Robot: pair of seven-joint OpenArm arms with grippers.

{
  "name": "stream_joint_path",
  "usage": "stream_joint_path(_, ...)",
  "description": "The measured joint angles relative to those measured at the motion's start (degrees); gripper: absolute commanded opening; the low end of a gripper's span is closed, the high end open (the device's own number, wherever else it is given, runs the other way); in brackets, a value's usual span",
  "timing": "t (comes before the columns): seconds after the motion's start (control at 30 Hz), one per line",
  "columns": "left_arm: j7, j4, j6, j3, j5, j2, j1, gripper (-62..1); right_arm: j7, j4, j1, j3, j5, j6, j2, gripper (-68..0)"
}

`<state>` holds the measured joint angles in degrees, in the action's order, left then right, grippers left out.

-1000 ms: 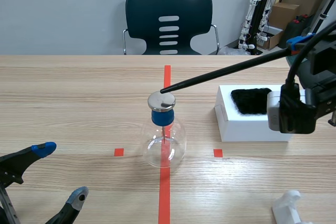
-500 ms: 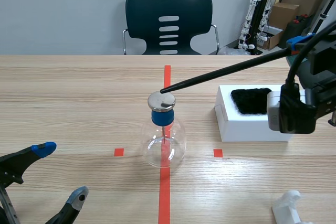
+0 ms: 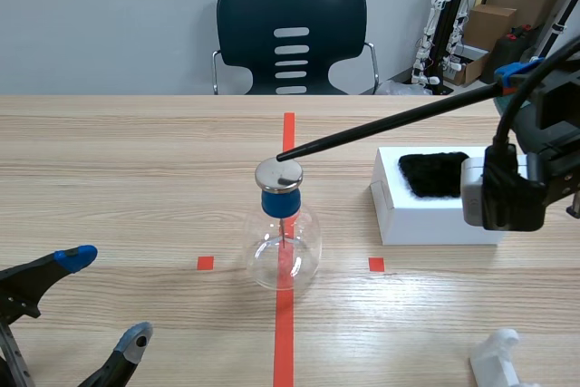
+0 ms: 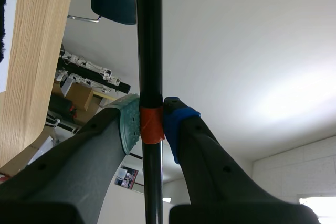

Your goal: Do the electroscope experiment. hold the rod still at the electroscope

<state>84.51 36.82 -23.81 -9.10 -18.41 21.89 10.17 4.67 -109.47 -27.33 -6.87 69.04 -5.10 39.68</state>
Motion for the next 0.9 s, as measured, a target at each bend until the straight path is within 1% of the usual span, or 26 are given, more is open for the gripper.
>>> stream_joint_path(0.83,0.0,0.0,0.0,0.0,0.0,0.0,0.0,1.4,0.0,0.0,0.0,0.0,-0.1,0.0,0.0,-66.4)
stream_joint_path(0.9,0.0,0.0,0.0,0.0,0.0,0.0,0.0,1.4,0.0,0.0,0.0,0.0,-1.7,-0.1,0.0,-66.4)
